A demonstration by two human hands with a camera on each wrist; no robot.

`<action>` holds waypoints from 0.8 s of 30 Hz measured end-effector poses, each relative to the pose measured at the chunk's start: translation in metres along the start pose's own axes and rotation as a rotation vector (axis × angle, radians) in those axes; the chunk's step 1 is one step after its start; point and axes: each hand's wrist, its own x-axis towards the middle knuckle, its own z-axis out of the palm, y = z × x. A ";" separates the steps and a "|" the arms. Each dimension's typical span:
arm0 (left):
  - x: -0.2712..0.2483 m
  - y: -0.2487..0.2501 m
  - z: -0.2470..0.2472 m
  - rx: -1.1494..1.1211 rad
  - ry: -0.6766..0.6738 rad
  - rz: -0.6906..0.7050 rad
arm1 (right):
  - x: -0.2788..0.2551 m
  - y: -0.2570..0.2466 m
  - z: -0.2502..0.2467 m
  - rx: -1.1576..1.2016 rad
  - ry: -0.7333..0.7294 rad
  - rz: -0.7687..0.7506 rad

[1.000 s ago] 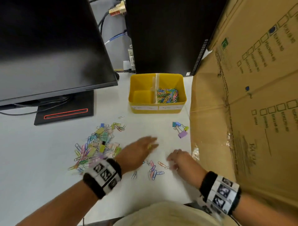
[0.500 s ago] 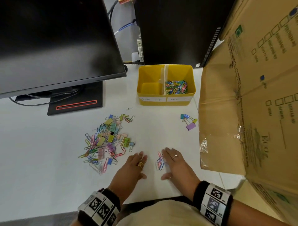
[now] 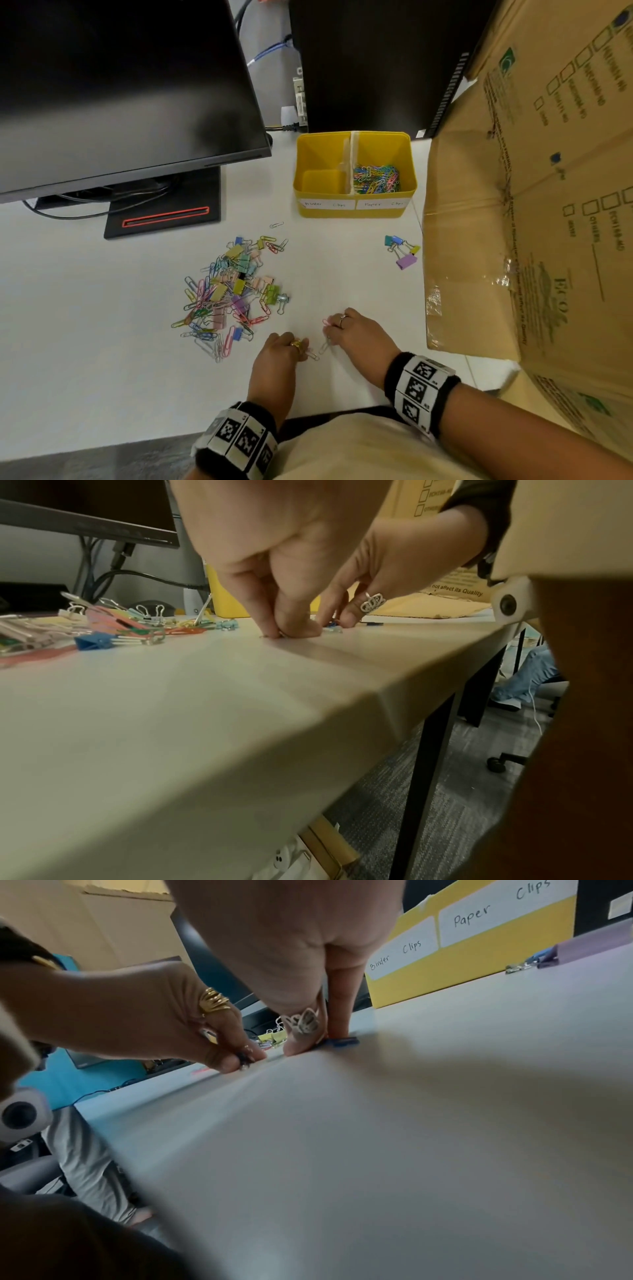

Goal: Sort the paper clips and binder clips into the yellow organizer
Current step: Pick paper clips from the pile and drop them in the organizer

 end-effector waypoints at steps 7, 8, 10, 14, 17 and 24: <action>0.006 0.001 0.000 -0.020 0.023 -0.050 | 0.007 0.002 -0.009 0.264 0.037 0.086; 0.007 0.000 0.001 -0.022 0.015 -0.067 | 0.008 0.002 -0.012 0.260 -0.007 0.090; 0.009 -0.001 0.004 -0.009 0.009 -0.088 | 0.013 0.000 -0.016 0.290 -0.072 0.135; 0.011 -0.003 0.009 0.018 0.013 -0.084 | 0.017 -0.006 -0.016 0.214 -0.123 0.116; 0.014 -0.002 0.007 0.063 -0.012 -0.093 | 0.017 -0.002 -0.015 0.240 -0.140 0.057; 0.028 0.000 -0.001 0.204 -0.048 -0.016 | 0.022 0.018 -0.017 0.364 -0.117 0.074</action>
